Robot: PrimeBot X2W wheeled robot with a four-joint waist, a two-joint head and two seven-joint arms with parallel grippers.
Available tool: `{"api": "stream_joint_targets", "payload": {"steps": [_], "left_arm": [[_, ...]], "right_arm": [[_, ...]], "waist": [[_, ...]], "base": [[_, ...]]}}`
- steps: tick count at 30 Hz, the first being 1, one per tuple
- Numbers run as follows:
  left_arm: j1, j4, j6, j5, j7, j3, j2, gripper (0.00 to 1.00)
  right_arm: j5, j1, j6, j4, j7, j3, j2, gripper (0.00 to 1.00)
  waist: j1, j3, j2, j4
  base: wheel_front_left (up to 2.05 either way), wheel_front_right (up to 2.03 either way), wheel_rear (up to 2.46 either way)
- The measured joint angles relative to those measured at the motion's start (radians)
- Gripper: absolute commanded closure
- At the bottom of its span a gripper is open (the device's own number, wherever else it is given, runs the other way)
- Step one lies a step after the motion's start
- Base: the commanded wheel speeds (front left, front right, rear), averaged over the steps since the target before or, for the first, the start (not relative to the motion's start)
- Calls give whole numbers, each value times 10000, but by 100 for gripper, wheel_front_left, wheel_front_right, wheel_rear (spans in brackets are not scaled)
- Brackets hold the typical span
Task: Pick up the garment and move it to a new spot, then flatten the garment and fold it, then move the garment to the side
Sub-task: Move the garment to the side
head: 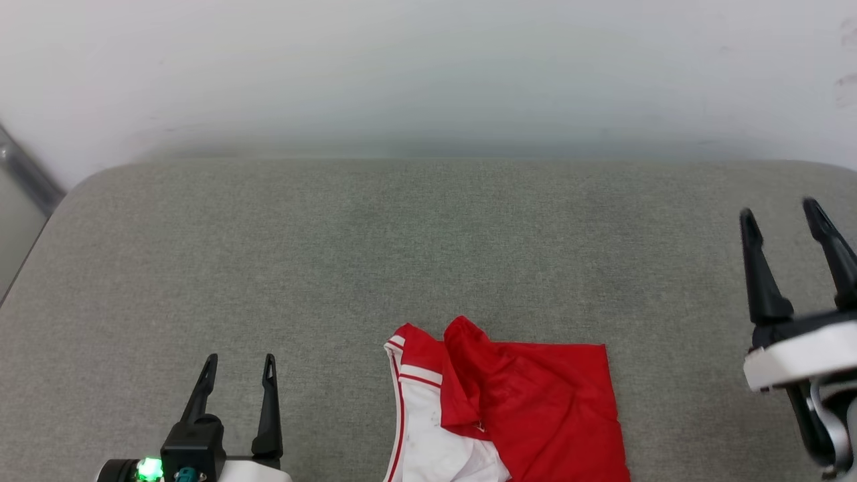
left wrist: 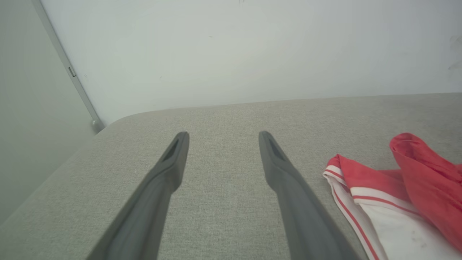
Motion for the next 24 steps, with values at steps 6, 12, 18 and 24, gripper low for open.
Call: {"api": "stream_joint_targets", "payload": {"steps": [6, 12, 18, 24], "left_arm": [[-41, 19, -29, 2, 0, -35, -29, 0], [-171, -15, -48, 0, 0, -33, -36, 0], [-403, -50, -105, 0, 0, -77, -75, 0], [-797, -81, -165, 4, 0, -144, -109, 0]], "right_arm": [[2305, -1335, 2, -140, 3791, 1701, -1883, 0], [5950, -1725, 0, 81, 7969, 2401, -3057, 0], [8032, -1394, 0, 510, 10140, 2560, -3427, 0], [8790, -918, 0, 890, 10755, 2997, -3198, 0]], "waist": [[0, 109, 0, 71], [0, 331, 0, 143], [1, 733, 1, 293], [0, 1301, 0, 514]], "base": [[0, 0, 0], [0, 0, 0], [0, 0, 0], [0, 0, 0]]}}
